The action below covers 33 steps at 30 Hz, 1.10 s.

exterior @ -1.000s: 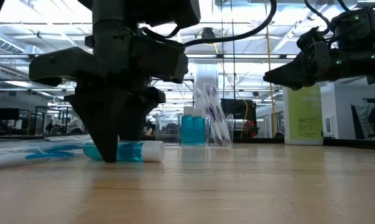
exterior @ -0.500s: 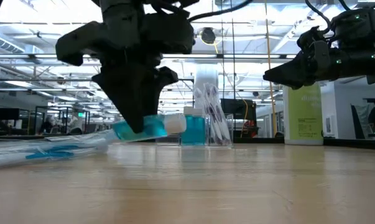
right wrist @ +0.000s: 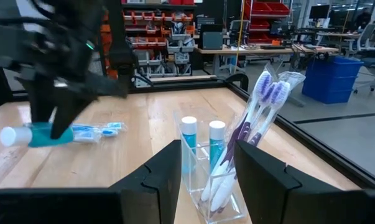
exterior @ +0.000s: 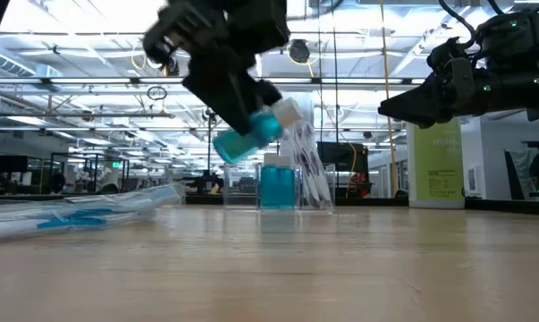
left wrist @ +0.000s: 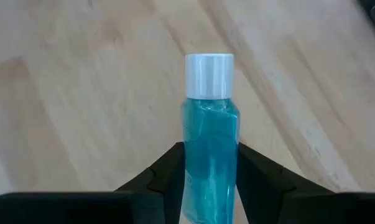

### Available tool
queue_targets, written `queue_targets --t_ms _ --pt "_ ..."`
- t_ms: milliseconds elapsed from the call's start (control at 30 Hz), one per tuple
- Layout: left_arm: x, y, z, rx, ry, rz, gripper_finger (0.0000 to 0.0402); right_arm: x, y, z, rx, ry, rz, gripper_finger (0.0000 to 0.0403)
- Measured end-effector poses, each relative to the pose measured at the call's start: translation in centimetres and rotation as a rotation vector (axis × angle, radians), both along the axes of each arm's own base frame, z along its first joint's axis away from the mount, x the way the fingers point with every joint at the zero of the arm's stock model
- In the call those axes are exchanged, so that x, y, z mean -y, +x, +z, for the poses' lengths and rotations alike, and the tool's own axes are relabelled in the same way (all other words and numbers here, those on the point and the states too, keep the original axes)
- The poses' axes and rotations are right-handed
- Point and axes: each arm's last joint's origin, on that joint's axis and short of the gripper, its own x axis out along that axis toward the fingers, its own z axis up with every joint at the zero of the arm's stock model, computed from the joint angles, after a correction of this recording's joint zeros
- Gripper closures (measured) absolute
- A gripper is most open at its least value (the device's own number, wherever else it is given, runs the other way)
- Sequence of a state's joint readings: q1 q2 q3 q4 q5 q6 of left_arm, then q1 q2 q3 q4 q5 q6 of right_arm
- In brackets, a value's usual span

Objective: Pick & Place toothbrushing station
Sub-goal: Put the blue mouthwash into the transparent organizer

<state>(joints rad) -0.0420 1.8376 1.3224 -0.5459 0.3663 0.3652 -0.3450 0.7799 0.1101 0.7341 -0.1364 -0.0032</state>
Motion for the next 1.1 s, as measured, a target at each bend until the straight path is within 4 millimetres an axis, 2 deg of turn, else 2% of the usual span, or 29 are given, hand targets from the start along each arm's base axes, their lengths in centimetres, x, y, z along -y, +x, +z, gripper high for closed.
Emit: queue_targets --t_ms 233,333,467,600,833,933,1100 --pt "-4.9 0.1 -2.4 0.241 -0.173 -0.024 0.0271 -0.2 0.0 0.2 0.031 0.031 0.057 0.0261" --pt "-6.9 0.3 -2.3 0.380 -0.195 -0.015 0.0271 -0.5 0.1 0.6 0.073 0.050 0.120 0.0261" --pt "-8.9 0.8 -1.2 0.581 -0.220 0.015 0.0271 -1.3 0.5 1.1 0.130 0.023 0.178 0.0261" --pt "-9.8 1.2 -0.4 0.699 -0.207 0.026 0.0271 -1.8 1.0 1.0 0.145 0.019 0.178 0.0261" --pt "-10.2 1.5 1.3 0.853 -0.222 0.033 0.0271 -2.2 2.2 -0.8 0.038 0.020 0.122 0.0255" --pt "-10.1 1.6 1.5 0.876 -0.229 0.032 0.0271 -2.4 3.1 -0.8 0.048 0.025 0.144 0.0231" --pt "-10.0 1.6 1.7 0.879 -0.241 0.038 0.0271 -2.5 5.6 -0.1 0.067 0.054 0.171 0.0167"
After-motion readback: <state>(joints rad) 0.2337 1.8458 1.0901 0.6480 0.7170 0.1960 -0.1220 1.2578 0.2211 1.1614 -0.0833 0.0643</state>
